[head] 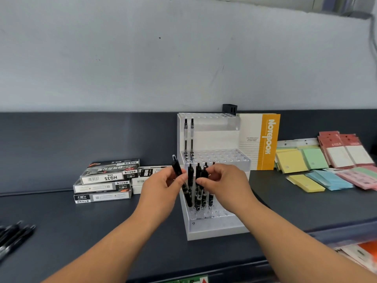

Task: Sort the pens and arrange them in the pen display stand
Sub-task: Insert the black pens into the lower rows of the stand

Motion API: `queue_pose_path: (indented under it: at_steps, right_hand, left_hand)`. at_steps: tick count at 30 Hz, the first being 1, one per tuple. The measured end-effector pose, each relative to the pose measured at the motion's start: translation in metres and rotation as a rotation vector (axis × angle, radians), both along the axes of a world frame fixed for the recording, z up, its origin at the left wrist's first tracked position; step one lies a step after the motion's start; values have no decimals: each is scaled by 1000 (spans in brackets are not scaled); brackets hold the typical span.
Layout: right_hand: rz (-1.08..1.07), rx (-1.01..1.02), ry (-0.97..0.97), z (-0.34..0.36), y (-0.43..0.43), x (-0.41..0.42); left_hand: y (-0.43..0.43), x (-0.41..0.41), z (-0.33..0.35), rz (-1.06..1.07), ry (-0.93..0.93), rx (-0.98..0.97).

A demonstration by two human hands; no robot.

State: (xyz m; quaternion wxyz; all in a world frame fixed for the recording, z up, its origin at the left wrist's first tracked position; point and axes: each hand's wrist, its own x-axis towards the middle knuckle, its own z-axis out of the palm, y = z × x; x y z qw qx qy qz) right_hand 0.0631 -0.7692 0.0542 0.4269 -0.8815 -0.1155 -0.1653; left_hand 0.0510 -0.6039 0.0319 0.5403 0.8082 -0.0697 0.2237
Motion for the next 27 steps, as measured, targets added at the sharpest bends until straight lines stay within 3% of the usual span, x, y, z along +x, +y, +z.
queue_pose_path:
  at_steps: [4,14,21,27]
  right_hand:
    - [-26,-37,-10,-1,1,3]
    - [-47,-75,-42,-1,1,6]
    - [-23,-141,-29,-4,-1,10]
    - [-48,-280,-53,1,5,14]
  left_hand:
    - [-1,2,4,53,-41,-39]
    - [-14,7,-7,115,46,173]
    - [-11,12,-15,-52,141,91]
    - [-11,20,-13,-28,138,171]
